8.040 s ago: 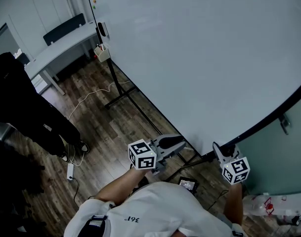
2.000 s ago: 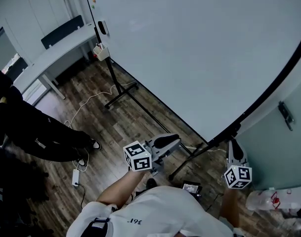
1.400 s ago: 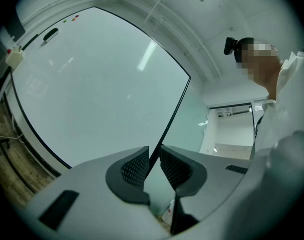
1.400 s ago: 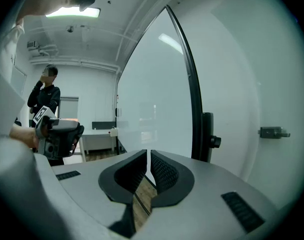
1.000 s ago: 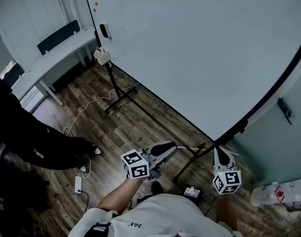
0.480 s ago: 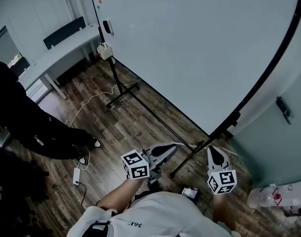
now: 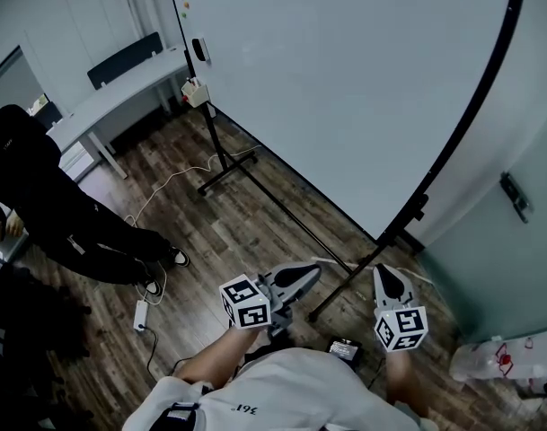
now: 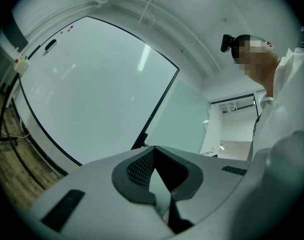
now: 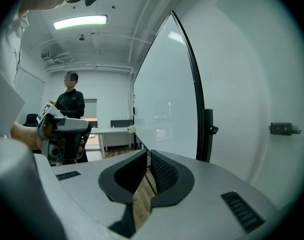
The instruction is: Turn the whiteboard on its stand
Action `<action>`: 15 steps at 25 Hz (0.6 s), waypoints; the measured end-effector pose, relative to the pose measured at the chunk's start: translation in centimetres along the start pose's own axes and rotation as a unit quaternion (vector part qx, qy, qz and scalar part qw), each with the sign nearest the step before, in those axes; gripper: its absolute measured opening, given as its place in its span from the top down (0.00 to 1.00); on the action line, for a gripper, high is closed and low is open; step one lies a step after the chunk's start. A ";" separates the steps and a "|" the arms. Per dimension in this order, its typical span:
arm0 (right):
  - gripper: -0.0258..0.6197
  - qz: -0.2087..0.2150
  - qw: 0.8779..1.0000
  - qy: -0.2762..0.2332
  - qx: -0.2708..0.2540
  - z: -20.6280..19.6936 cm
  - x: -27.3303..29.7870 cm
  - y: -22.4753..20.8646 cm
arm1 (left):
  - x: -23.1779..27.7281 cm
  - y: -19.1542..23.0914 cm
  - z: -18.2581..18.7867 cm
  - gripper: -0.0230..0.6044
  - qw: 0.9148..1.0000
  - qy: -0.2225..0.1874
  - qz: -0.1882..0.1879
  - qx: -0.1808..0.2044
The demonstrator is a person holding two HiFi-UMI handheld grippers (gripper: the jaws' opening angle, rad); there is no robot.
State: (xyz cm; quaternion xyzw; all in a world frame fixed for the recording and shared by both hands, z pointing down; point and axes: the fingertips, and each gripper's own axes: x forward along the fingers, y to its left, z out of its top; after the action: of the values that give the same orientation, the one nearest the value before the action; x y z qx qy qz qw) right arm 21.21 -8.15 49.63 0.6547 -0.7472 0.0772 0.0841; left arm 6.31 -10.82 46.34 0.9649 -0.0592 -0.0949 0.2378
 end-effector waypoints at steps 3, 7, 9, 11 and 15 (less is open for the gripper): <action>0.89 0.007 1.000 0.000 0.000 -0.1 -0.3 0.4 | -0.1 -0.6 -0.4 0.95 1.000 0.002 0.004 -0.001; 0.89 0.018 1.000 0.000 0.001 -0.5 -0.6 0.9 | -0.2 -1.4 -0.9 0.95 1.000 0.003 0.009 0.001; 0.89 0.024 1.000 -0.002 0.001 -0.5 -0.8 1.2 | -0.5 -1.8 -1.1 0.95 1.000 0.003 0.013 0.001; 0.89 0.030 1.000 -0.001 0.001 -0.7 -1.1 1.5 | -0.8 -2.1 -1.5 0.95 1.000 0.001 0.019 0.001; 0.89 0.038 0.999 -0.003 0.004 -1.1 -1.8 1.9 | -1.4 -3.1 -2.2 0.95 1.000 0.000 0.026 0.003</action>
State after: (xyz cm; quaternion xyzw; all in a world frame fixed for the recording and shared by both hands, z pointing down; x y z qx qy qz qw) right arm 19.60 -5.90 50.31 0.6265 -0.7713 0.0819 0.0762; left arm 5.63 -6.86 47.00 0.9637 -0.0846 -0.0883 0.2375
